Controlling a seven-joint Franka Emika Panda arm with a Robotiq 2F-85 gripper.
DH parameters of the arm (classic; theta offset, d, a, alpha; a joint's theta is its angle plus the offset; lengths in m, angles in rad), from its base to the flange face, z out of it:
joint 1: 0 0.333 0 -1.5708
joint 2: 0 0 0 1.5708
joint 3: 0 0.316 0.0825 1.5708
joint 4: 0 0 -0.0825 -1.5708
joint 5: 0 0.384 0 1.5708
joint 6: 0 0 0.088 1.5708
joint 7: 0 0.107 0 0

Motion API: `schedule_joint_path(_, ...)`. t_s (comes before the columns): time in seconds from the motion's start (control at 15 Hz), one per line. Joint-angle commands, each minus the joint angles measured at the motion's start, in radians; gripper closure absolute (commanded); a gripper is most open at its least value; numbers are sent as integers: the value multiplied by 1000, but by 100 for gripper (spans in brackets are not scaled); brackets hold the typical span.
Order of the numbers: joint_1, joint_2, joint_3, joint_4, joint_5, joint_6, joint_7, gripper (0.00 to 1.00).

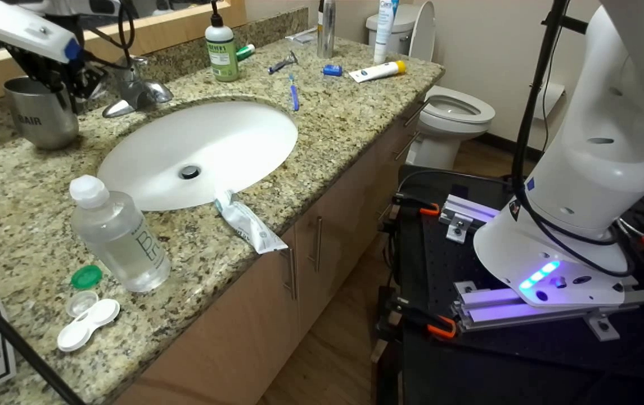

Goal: Get the silver cup on the countertop and place it near the white tube with a yellow lid

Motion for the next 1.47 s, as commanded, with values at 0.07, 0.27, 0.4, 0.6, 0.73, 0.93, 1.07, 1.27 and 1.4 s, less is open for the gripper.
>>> schedule_joint_path(0.07, 20, 5, -41, 6, -42, 2, 64, 100)
schedule_joint_path(0.27, 73, -33, -97, -21, -140, -25, 145, 98)
schedule_joint_path(0.4, 123, -94, -129, -82, -207, -30, 204, 98)
schedule_joint_path(0.6, 191, -243, -161, -217, -307, -119, 282, 98)
schedule_joint_path(0.73, 218, -337, -164, -293, -368, -200, 337, 98)
schedule_joint_path(0.93, 224, -499, -147, -430, -458, -281, 462, 98)
schedule_joint_path(1.07, 202, -611, -126, -528, -500, -273, 539, 98)
schedule_joint_path(1.27, 204, -787, -150, -687, -479, -182, 590, 98)
schedule_joint_path(1.4, 127, -706, -69, -586, -487, -232, 582, 93)
